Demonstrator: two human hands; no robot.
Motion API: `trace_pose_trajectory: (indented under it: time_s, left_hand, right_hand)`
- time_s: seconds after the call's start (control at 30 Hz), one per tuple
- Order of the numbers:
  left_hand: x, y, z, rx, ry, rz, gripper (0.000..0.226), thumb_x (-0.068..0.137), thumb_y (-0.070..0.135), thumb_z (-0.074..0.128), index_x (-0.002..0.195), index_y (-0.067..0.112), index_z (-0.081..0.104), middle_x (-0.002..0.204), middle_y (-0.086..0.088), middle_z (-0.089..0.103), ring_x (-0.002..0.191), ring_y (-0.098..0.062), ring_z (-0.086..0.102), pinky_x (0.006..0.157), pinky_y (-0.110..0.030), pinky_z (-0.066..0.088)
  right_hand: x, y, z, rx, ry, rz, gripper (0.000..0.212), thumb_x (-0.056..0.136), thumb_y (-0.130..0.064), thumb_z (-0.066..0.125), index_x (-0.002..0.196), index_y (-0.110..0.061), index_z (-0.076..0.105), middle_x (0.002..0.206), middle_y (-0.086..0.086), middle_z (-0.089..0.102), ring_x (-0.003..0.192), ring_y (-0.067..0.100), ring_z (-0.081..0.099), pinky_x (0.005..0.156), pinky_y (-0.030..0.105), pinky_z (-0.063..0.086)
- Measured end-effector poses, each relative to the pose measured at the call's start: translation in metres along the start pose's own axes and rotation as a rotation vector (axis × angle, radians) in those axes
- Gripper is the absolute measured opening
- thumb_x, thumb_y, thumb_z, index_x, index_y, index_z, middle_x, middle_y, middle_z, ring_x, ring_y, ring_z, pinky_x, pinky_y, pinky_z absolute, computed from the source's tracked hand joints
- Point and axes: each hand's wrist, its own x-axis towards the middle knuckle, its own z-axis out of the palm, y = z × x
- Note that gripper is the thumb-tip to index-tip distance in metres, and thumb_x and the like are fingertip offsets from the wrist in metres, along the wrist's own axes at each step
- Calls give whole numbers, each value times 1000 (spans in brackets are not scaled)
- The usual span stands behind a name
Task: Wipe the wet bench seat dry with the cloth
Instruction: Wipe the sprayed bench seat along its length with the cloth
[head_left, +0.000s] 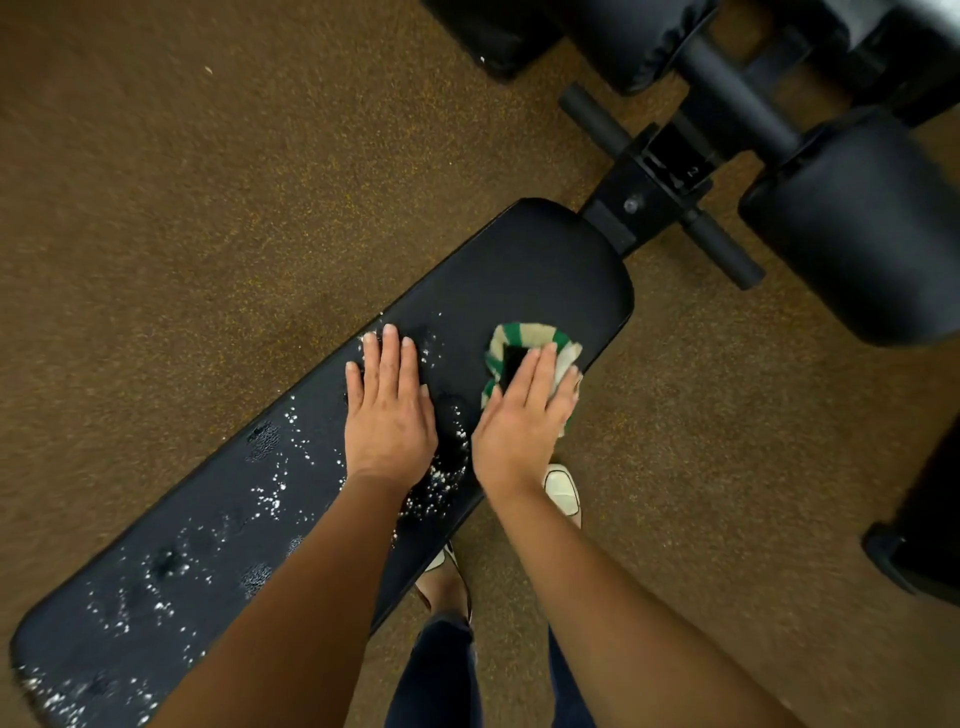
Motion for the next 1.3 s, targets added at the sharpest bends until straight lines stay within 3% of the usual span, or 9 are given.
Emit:
trace_pose_trajectory:
  time_s: [0.1, 0.3, 0.43, 0.57, 0.7, 0.87, 1.03, 1.17, 1.3]
  left_hand:
    - [0, -4, -1, 6, -1, 29, 58, 98, 31, 16, 150, 4, 14, 159, -13, 4, 146, -27, -5, 119, -46, 2]
    - [-7, -13, -3, 13, -15, 74, 59, 99, 33, 16, 150, 5, 12, 159, -12, 2, 146, -27, -10, 118, -46, 0]
    - [-7, -18, -3, 37, -24, 88, 60, 98, 34, 13, 150, 5, 13, 159, -11, 3, 146, -26, -10, 118, -47, 1]
    - [-7, -19, -3, 31, -12, 102, 59, 98, 33, 16, 150, 5, 13, 159, -11, 4, 146, -26, -9, 118, -46, 0]
    - [-9, -18, -1, 25, -9, 94, 59, 99, 32, 16, 150, 4, 12, 159, -11, 3, 146, -26, -9, 118, -46, 0]
    - [-7, -17, -1, 25, -7, 89, 59, 98, 32, 16, 149, 4, 14, 159, -13, 6, 146, -26, -6, 118, -48, 3]
    - [-8, -18, -1, 25, -1, 98, 59, 98, 33, 15, 149, 4, 13, 159, -13, 6, 146, -27, -5, 118, -48, 4]
    - [-9, -18, 0, 23, 7, 100, 59, 98, 32, 16, 149, 3, 13, 159, -13, 7, 146, -27, -5, 118, -48, 4]
    - [-8, -19, 0, 24, -14, 102, 59, 98, 33, 15, 150, 4, 13, 159, -12, 6, 147, -27, -5, 118, -47, 3]
  right_hand:
    - [-3, 5, 4, 9, -17, -44, 60, 94, -29, 29, 147, 0, 30, 156, 16, 24, 141, 47, 17, 114, 56, 15]
    - [39, 6, 3, 195, 182, 278, 59, 97, -27, 33, 143, 10, 31, 152, 27, 26, 131, 46, 30, 104, 53, 36]
    - [-29, -8, 11, 400, 35, 317, 62, 98, -16, 44, 146, 11, 16, 149, 36, 20, 134, 49, 29, 108, 48, 35]
    - [19, 4, -4, 578, 60, 432, 65, 100, -20, 38, 150, 2, 3, 147, 30, 25, 128, 44, 40, 103, 47, 41]
    - [40, 1, -23, 585, 62, 643, 60, 103, -26, 33, 153, -5, 6, 141, 22, 36, 116, 38, 49, 90, 37, 40]
    - [-46, -30, -14, 621, -10, 587, 60, 101, -19, 39, 150, 0, 11, 137, 26, 38, 110, 41, 54, 85, 34, 45]
    - [18, -8, -25, 640, 57, 643, 54, 103, -18, 36, 150, 0, 16, 145, 24, 35, 124, 38, 44, 91, 28, 31]
    - [9, -12, -21, 592, 59, 593, 59, 102, -23, 37, 151, -2, 11, 134, 23, 40, 107, 39, 53, 79, 31, 40]
    - [-51, -24, -13, 627, -37, 505, 63, 101, -18, 40, 150, 3, 7, 132, 28, 40, 106, 39, 53, 76, 13, 34]
